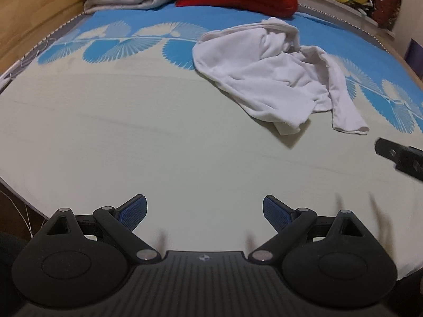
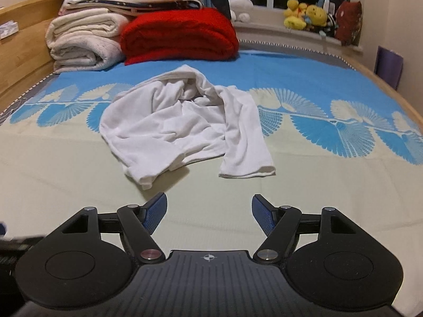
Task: Fold small clothes
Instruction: 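Close the right gripper on the white shirt's hem and lift it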
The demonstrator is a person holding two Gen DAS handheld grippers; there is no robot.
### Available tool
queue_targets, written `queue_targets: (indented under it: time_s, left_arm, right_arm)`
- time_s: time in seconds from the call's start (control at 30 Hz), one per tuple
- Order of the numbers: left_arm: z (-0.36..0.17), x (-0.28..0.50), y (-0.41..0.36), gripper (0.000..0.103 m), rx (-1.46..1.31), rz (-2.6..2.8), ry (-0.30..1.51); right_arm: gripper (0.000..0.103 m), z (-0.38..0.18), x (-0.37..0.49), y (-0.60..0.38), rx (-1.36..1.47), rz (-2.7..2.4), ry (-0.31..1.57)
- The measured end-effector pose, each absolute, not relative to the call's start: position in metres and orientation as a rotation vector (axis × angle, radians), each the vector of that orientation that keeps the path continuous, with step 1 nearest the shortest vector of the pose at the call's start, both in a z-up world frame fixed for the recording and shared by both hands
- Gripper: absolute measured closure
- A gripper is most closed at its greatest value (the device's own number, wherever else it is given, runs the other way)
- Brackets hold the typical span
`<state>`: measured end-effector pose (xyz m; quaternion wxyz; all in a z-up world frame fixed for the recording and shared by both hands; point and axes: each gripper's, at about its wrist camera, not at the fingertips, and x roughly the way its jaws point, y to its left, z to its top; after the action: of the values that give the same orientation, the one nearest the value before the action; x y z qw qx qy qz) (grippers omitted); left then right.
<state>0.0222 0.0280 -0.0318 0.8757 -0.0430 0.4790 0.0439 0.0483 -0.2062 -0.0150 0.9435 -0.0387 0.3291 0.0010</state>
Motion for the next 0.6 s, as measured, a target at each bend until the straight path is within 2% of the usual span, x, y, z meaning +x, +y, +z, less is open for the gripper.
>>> queue_targets:
  time_s: [0.43,0.5,0.53,0.57,0.6]
  left_arm:
    - [-0.021,0.033,0.073,0.006,-0.184,0.138,1.013]
    - [-0.02,0.034,0.079,0.006,-0.194,0.148,1.008]
    - [-0.019,0.034,0.081,0.006,-0.19,0.154,1.001]
    - [-0.017,0.034,0.082,0.006,-0.187,0.158,0.995]
    - [-0.016,0.034,0.084,0.006,-0.181,0.161,0.987]
  right_arm:
    - [0.032,-0.087,0.188,-0.16,0.117,0.048,0.952]
    - [0.057,-0.094,0.196,-0.152,0.144,0.073,0.989]
    - [0.094,-0.096,0.197,-0.146,0.126,0.089,1.003]
    - [0.102,-0.094,0.196,-0.14,0.089,0.096,1.005]
    - [0.102,-0.086,0.188,-0.132,0.028,0.114,0.967]
